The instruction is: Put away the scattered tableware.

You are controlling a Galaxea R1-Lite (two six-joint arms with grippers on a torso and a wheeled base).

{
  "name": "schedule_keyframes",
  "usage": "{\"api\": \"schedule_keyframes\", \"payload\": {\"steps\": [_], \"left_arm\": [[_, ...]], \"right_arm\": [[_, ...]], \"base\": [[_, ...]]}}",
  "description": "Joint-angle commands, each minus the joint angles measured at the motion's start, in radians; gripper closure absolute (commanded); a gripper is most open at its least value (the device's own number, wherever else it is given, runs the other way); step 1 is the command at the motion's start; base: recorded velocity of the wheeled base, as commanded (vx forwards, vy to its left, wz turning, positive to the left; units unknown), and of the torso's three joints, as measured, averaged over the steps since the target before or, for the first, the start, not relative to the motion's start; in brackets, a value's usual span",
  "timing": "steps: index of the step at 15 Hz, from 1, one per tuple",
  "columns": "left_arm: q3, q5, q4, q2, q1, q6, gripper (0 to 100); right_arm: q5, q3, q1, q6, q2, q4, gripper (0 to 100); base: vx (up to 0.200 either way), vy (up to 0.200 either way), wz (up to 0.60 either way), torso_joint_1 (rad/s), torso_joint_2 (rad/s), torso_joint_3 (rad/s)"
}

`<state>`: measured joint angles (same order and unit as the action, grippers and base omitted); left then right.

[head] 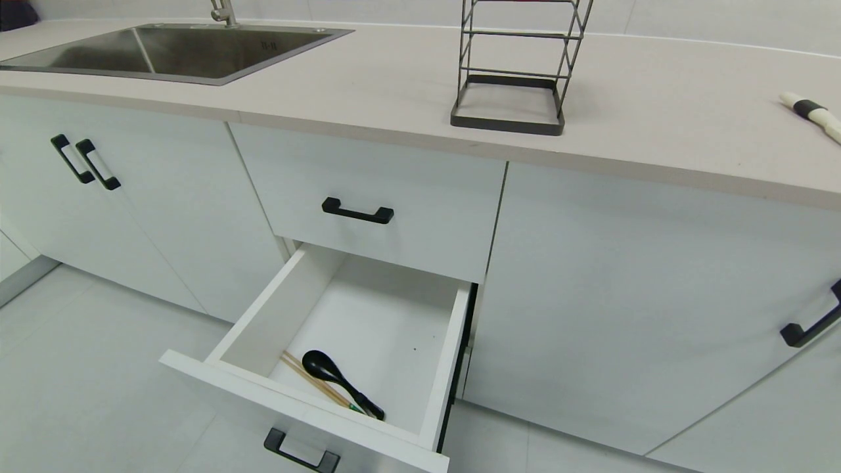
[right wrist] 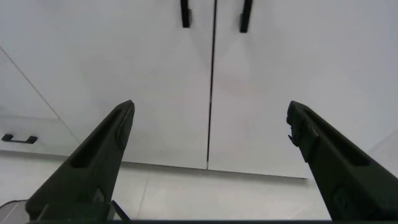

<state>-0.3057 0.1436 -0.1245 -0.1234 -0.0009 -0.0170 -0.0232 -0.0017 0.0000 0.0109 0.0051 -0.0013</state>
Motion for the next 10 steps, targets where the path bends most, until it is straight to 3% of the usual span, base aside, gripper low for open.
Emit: {"api": "schedule_keyframes", "payload": {"steps": [1, 2, 3, 4, 5, 8, 9, 10], "left_arm": [[-0.127, 0.102, 0.095, -0.297, -0.027, -0.014, 0], [-0.095, 0.122, 0.074, -0.375, -0.033, 0.011, 0], [-0.050, 0.122, 0.028, -0.427, -0.033, 0.075, 0], [-0.009, 0.123, -0.035, -0.470, -0.033, 0.114, 0], [0.005, 0.122, -0.076, -0.510, -0.033, 0.123, 0], [0.014, 0.126, -0.069, -0.625, -0.037, 0.114, 0], [0.025, 0.131, -0.021, -0.671, -0.053, 0.097, 0], [0.031, 0.151, 0.042, -0.728, -0.071, 0.049, 0]], "right_arm": [[0.000, 0.000, 0.000, 0.000, 0.006, 0.000, 0], [0.000, 0.000, 0.000, 0.000, 0.006, 0.000, 0], [0.000, 0.000, 0.000, 0.000, 0.006, 0.000, 0], [0.000, 0.000, 0.000, 0.000, 0.006, 0.000, 0], [0.000, 0.000, 0.000, 0.000, 0.006, 0.000, 0], [0.000, 0.000, 0.000, 0.000, 0.006, 0.000, 0], [0.000, 0.000, 0.000, 0.000, 0.006, 0.000, 0], [0.000, 0.000, 0.000, 0.000, 0.006, 0.000, 0]], "base": [[0.000, 0.000, 0.00, 0.000, 0.00, 0.000], [0.000, 0.000, 0.00, 0.000, 0.00, 0.000], [0.000, 0.000, 0.00, 0.000, 0.00, 0.000], [0.000, 0.000, 0.00, 0.000, 0.00, 0.000], [0.000, 0.000, 0.00, 0.000, 0.00, 0.000], [0.000, 0.000, 0.00, 0.000, 0.00, 0.000], [0.000, 0.000, 0.00, 0.000, 0.00, 0.000], [0.000, 0.000, 0.00, 0.000, 0.00, 0.000]]}}
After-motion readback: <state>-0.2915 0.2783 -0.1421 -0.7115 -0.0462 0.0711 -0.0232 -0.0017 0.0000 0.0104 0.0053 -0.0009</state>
